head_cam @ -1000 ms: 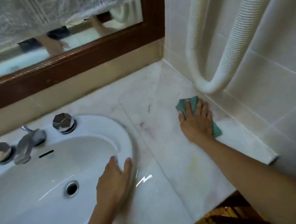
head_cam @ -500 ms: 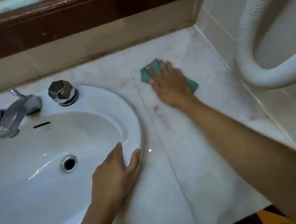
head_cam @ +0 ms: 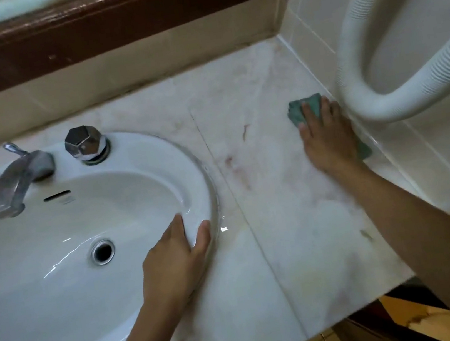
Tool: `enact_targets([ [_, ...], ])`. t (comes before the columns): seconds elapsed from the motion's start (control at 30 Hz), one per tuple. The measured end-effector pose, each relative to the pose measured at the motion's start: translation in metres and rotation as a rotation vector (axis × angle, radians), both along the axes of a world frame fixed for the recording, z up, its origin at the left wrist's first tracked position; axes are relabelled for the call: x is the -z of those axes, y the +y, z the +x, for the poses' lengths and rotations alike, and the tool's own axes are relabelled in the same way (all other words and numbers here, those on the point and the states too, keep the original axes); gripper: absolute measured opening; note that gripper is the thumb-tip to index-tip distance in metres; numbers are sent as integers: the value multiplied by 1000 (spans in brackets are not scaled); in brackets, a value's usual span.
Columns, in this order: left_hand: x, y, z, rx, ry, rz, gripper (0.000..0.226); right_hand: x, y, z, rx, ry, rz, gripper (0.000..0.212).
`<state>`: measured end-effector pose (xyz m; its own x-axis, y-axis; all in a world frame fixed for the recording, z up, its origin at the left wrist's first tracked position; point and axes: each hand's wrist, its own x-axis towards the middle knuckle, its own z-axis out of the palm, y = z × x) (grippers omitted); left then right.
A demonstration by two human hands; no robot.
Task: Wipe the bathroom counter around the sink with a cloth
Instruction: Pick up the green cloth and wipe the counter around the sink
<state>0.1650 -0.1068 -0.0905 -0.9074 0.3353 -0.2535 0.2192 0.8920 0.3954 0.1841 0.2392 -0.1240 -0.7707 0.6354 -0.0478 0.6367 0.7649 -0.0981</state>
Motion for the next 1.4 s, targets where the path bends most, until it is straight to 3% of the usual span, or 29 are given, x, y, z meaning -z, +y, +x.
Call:
enact_targets([
  [0.1, 0, -1, 0, 5, 11, 3, 70, -2, -7, -62, -46, 23, -44, 53],
  [0.2, -2, -1, 1, 4, 3, 19, 66, 1, -59, -72, -198, 52, -75, 54],
  [0.33, -4, -2, 3, -4, 6, 60, 48, 0, -170, 8, -293, 111, -134, 56],
  [0.43, -5, -2, 4, 3, 19, 60, 51, -8, -209, 100, -335, 75, -151, 57],
  [0.57, -8, -1, 5, -16, 2, 79, 48, -9, -148, 171, -46, 51, -114, 59],
  [0.73, -12, 2, 9, -41, 4, 80, 47, -2, -53, 115, 156, 63, -69, 63],
  [0.83, -11, 2, 8, -56, 5, 69, 49, 0, -60, 58, 107, 65, -73, 56],
  [0.93, -11, 3, 9, -77, 17, 70, 49, 4, -129, 35, -47, 122, -104, 54],
  [1.07, -9, -4, 11, -134, 81, 220, 37, 0, -237, 86, -281, 113, -171, 58],
  [1.2, -7, -23, 26, -181, 156, 280, 24, -9, -236, 164, -479, 26, -192, 59],
  [1.33, 6, -61, 60, -103, 264, -11, 36, -6, -146, 176, -229, 24, -113, 59],
  [1.4, 12, -80, 76, -107, 291, -41, 46, -6, -110, 153, -57, 29, -91, 58],
])
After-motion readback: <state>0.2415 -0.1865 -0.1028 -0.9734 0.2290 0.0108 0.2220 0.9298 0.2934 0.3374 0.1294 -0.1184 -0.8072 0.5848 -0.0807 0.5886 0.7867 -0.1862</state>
